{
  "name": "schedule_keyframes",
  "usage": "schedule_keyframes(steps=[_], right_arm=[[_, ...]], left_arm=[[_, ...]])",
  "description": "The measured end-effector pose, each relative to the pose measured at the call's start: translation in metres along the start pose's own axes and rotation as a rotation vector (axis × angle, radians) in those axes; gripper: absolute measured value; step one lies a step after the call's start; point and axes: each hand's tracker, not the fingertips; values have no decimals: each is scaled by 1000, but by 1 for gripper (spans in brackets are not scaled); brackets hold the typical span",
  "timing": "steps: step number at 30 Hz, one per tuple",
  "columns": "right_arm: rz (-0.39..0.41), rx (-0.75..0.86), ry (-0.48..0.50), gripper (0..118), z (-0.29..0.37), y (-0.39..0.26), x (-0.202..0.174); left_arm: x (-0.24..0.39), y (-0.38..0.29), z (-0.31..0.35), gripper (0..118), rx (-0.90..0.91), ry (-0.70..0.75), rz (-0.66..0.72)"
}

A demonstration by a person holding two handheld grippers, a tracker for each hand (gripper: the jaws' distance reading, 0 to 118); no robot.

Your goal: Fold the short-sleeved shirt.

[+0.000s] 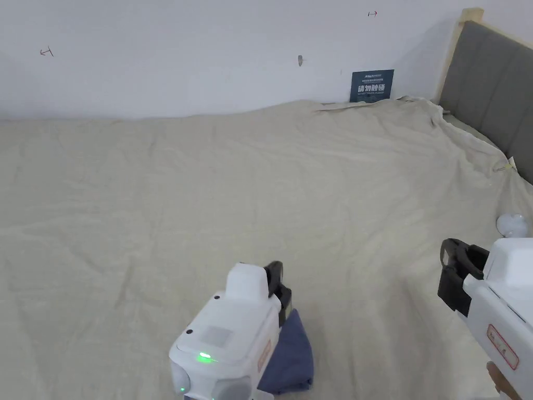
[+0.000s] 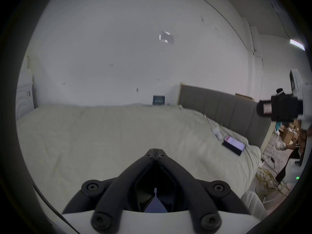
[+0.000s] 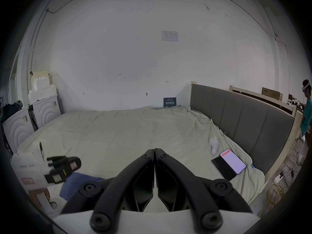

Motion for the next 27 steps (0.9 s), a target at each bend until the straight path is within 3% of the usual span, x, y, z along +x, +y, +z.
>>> schedule_keyframes(steps=[13,27], right_arm=[[31,163,41,0,-2,22,-57],[62,250,21,0,-13,8,-97]], left_arm=[[-78,56,69,0,210,259,-67],[-132,39,115,0,221,445,-31]])
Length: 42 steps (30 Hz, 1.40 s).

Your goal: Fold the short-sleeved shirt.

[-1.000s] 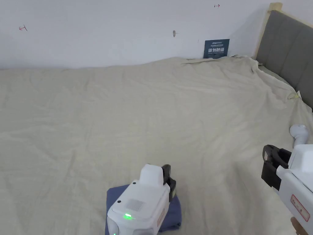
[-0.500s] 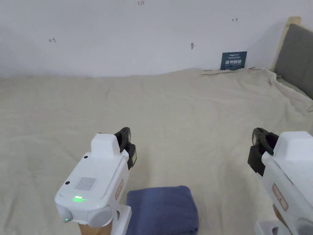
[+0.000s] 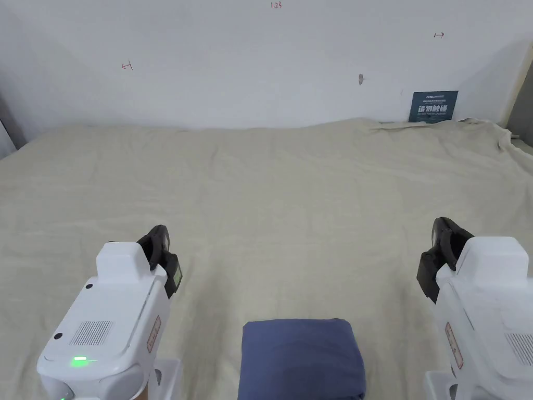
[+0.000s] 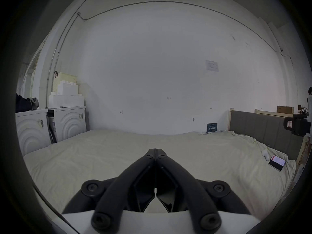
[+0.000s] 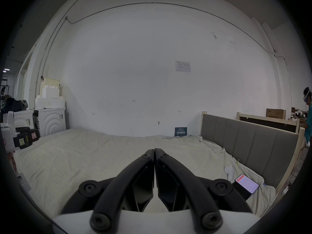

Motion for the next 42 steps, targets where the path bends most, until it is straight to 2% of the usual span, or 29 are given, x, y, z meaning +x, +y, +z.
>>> schedule_keyframes(steps=[7,20,35,42], right_arm=[[-25,-42,25,0,-10,-13,-9],[-84,-345,131,0,-47,-127,-52],[-29,-524,161,0,-66,-217,-81],[7,-494,153,0,-61,-234,-86]], left_arm=[[-3,-12,-6,0,-41,-1,17],[-1,-41,-19,0,-148,-36,54],[1,-85,-28,0,-361,-147,85],[12,-100,-35,0,-487,-254,100]])
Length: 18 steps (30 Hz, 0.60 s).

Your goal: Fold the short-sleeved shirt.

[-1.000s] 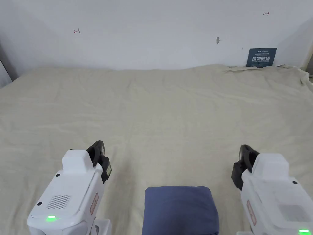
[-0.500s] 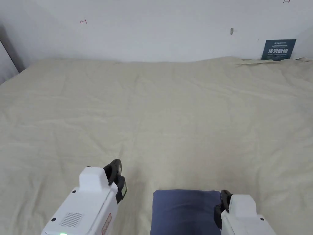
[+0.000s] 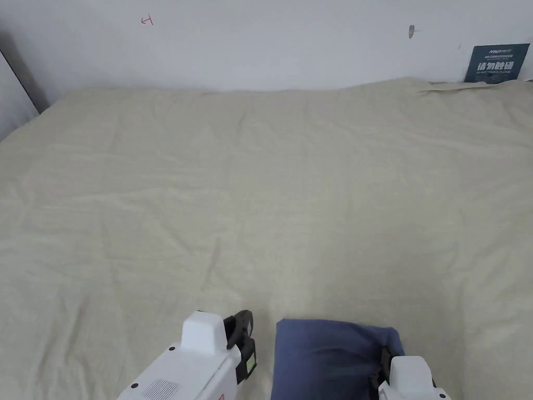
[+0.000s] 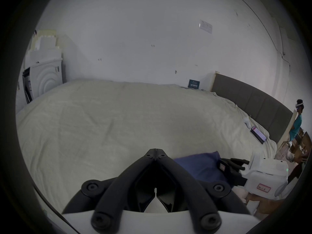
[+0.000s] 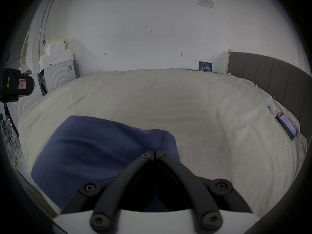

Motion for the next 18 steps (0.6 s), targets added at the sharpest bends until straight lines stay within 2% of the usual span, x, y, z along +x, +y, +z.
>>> schedule_keyframes(steps=[3,8,9,12,13,18], right_arm=[[-1,-4,2,0,1,1,0],[3,-20,10,0,1,4,2],[-4,-24,11,0,1,5,3],[-17,-26,15,0,2,4,4],[-17,-26,16,0,2,4,4],[-19,-26,18,0,3,4,5]], left_arm=[[-1,1,-14,0,-136,-75,37],[-5,-1,-46,11,-352,-147,111],[-8,-2,-52,18,-399,-175,136],[-16,-4,-67,70,-471,-199,198],[-18,-5,-70,80,-467,-215,192],[-34,-6,-95,83,-540,-318,268]])
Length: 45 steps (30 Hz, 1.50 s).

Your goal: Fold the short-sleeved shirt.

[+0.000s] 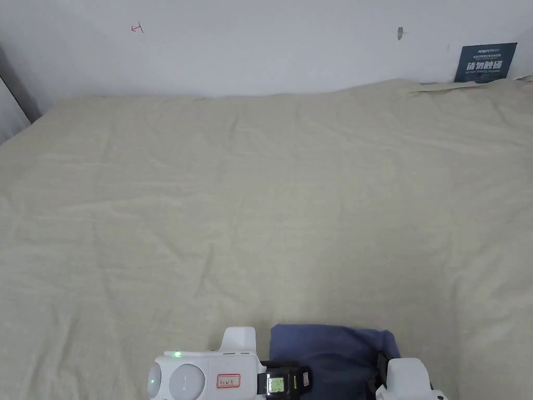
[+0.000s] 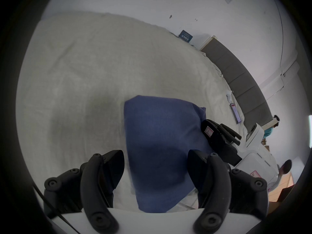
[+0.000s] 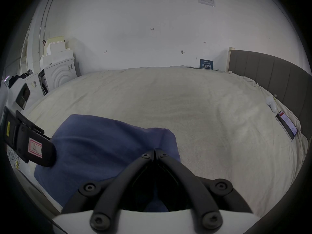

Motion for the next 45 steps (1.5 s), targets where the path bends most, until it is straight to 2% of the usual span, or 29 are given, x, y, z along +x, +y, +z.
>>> schedule_keyframes(steps=[3,6,10,14,18,22,29,33,45], right_arm=[[-5,-2,4,0,0,0,1],[-1,-5,7,0,1,0,2],[-5,-11,18,0,2,2,2],[-1,-29,36,0,7,11,4],[-23,14,58,0,30,35,12],[21,137,53,0,62,73,19],[41,302,28,0,107,126,33],[65,340,18,0,116,138,33],[63,334,32,0,101,147,13]], left_arm=[[-10,8,-7,80,-30,-49,25],[-16,11,-8,64,-44,-60,29],[-25,11,-7,35,-42,-82,95],[-22,6,-5,24,-24,-76,115],[-11,7,1,20,3,-50,73],[-1,18,13,18,14,-43,3],[-5,41,53,18,26,31,-107],[-32,53,91,17,61,134,-113],[-138,75,227,16,123,514,-91]])
